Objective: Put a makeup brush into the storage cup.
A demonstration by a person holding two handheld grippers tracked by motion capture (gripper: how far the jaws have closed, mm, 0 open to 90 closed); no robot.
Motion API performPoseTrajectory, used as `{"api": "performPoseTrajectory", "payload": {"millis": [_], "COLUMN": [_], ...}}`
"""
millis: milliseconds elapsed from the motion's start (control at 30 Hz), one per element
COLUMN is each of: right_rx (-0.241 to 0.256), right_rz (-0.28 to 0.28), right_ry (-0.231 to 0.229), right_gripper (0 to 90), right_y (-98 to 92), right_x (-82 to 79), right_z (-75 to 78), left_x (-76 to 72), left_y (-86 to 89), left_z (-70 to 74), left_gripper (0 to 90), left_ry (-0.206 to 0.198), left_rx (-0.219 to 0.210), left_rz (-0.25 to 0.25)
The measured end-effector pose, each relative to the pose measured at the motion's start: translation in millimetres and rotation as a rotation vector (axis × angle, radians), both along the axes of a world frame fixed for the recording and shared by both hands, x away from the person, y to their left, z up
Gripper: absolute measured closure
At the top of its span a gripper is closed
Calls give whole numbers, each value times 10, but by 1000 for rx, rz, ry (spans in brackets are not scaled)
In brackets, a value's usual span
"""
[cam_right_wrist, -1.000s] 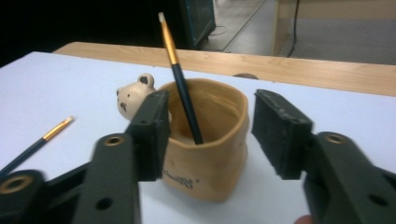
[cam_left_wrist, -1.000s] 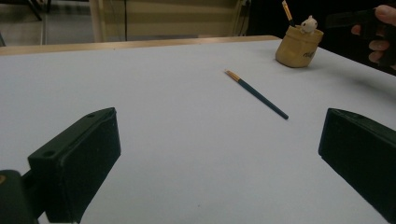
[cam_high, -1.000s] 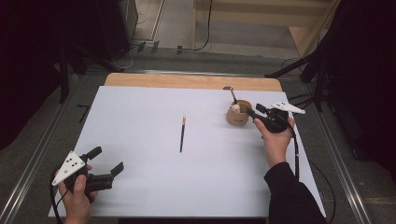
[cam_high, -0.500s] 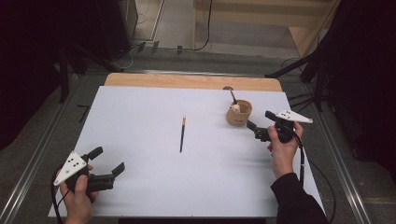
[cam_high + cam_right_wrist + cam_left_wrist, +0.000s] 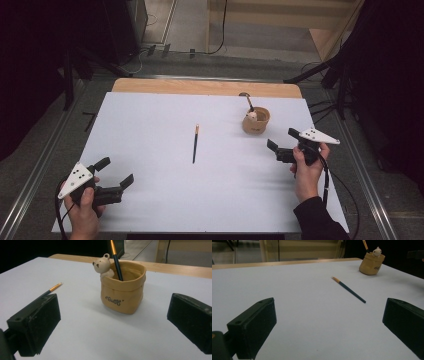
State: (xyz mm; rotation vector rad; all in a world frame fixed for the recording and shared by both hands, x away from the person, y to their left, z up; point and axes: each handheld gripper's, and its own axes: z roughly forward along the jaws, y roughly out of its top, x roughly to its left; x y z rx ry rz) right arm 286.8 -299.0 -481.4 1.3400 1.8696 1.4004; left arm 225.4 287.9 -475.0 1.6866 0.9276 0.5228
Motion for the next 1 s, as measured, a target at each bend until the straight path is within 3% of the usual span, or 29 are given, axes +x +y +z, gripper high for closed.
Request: {"api": "performPoseTrajectory", "payload": {"millis": [600, 1000], "right_rx": [19, -2], "right_rz": [13, 4], "right_ry": [-25, -33], "right_gripper": [0, 0], "right_y": [-44, -145], "right_x": [-385, -625], "right_z": [-58, -86], "left_x": [-1, 7], "left_y": [-5, -15], "left_z": [0, -4], "left_gripper": [0, 0], "left_ry": [0, 3], "left_rx": [3, 9], "left_rz": [2, -7]}}
